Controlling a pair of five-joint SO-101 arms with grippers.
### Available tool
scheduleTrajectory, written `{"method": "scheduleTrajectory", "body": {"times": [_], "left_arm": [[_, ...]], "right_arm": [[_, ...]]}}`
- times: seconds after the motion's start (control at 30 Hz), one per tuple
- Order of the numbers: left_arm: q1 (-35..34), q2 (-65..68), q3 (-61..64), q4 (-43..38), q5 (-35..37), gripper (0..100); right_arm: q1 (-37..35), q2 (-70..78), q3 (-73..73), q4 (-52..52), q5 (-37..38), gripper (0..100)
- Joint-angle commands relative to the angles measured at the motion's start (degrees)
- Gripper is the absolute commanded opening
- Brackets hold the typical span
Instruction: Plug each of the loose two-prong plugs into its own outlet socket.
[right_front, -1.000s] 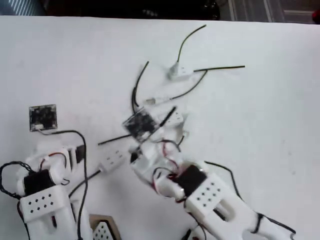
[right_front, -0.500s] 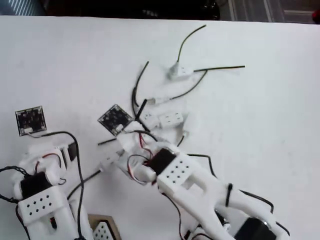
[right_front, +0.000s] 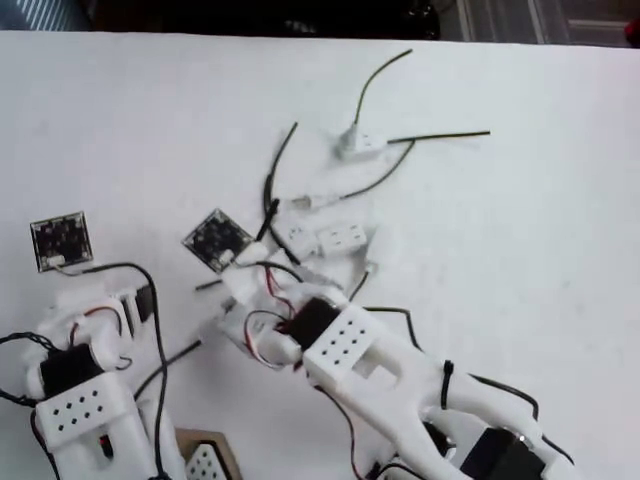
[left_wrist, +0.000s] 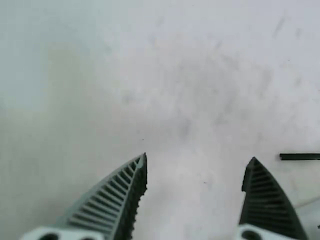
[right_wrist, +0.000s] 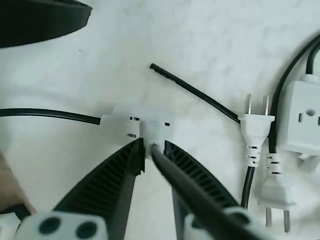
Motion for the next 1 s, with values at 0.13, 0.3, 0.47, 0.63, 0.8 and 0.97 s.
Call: {"method": "scheduleTrajectory", "body": {"times": [0.13,0.3,0.47,0.63,0.8,0.97], "left_arm": [[-0.3,-0.7,0.0,-0.8,0.4,30],[-0.2,-0.7,0.4,-1.0,0.2,30],[-0.2,-0.7,0.4,-1.0,0.1,30],[-0.2,-0.7,0.4,-0.9,0.1,30],[-0.2,-0.7,0.4,-0.9,0.1,30],[-0.2,-0.7,0.4,-0.9,0.1,30]], "right_arm": [[0.7,2.5,-2.5,-1.1,-0.2,1.7],[0.8,6.5,-4.0,-1.3,-0.2,1.7],[1.4,6.5,-3.8,-1.2,-0.2,1.7],[4.4,7.0,-3.9,-1.5,-0.2,1.7],[2.6,7.1,-3.6,-1.5,-0.2,1.7],[1.5,7.1,-3.5,-1.5,-0.5,1.7]]}}
